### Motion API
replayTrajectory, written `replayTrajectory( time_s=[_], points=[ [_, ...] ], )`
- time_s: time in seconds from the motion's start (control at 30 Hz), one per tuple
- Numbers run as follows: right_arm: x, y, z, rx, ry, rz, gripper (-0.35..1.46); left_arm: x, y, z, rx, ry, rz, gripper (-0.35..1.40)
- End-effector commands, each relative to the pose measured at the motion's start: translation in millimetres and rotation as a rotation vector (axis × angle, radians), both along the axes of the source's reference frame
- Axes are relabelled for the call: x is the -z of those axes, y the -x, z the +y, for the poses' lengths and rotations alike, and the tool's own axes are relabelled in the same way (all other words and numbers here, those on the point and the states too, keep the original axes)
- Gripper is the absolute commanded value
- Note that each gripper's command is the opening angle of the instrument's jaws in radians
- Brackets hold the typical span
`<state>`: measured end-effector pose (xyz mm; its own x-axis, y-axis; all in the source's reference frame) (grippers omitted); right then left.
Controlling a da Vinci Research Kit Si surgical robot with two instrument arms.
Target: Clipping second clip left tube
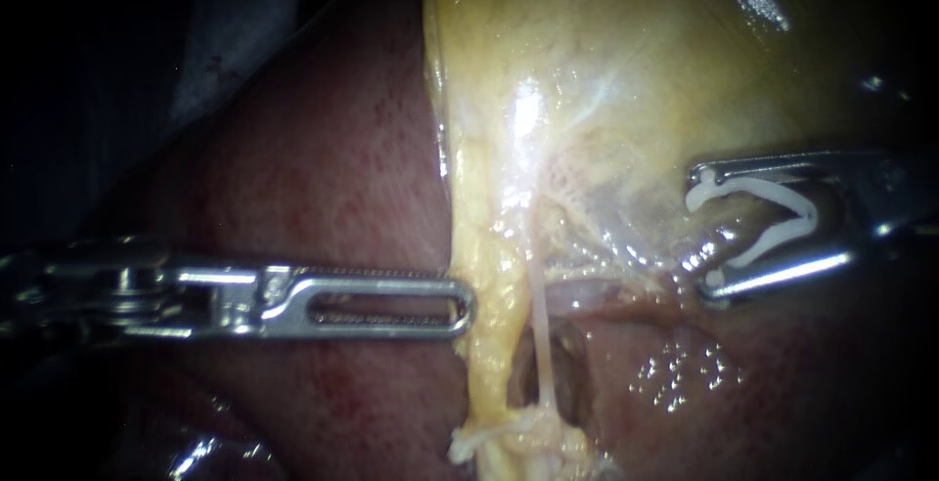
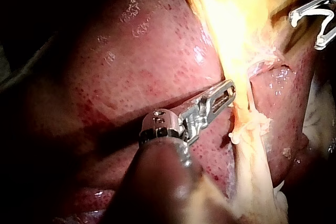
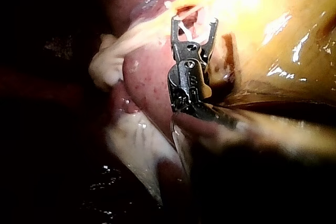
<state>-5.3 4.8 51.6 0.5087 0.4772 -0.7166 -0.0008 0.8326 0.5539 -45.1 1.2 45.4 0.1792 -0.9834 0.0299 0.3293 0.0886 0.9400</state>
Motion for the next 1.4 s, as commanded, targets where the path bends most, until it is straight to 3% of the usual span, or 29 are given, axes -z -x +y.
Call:
replayTrajectory(
  time_s=[0.03, 0.27, 0.8, 1.07, 1.4],
  points=[
    [0.0, 0.0, 0.0, 0.000, 0.000, 0.000, 0.60, 0.0, 0.0, 0.0, 0.000, 0.000, 0.000, -0.01],
    [0.0, 0.0, -0.1, 0.000, 0.000, 0.000, 0.60, 0.3, -0.4, -0.2, -0.002, 0.000, -0.001, -0.01],
    [-0.3, -0.4, -0.7, 0.009, -0.003, 0.006, 0.60, 4.0, -3.7, -0.4, -0.001, -0.007, -0.007, -0.01],
    [-1.2, -1.8, -3.1, 0.042, -0.031, 0.029, 0.59, 4.4, -4.1, -0.3, 0.008, -0.005, -0.003, -0.01],
    [-3.3, -5.9, -6.9, 0.071, -0.098, 0.043, 0.58, 4.4, -4.1, -0.3, 0.010, -0.004, -0.001, -0.01]
  ],
)
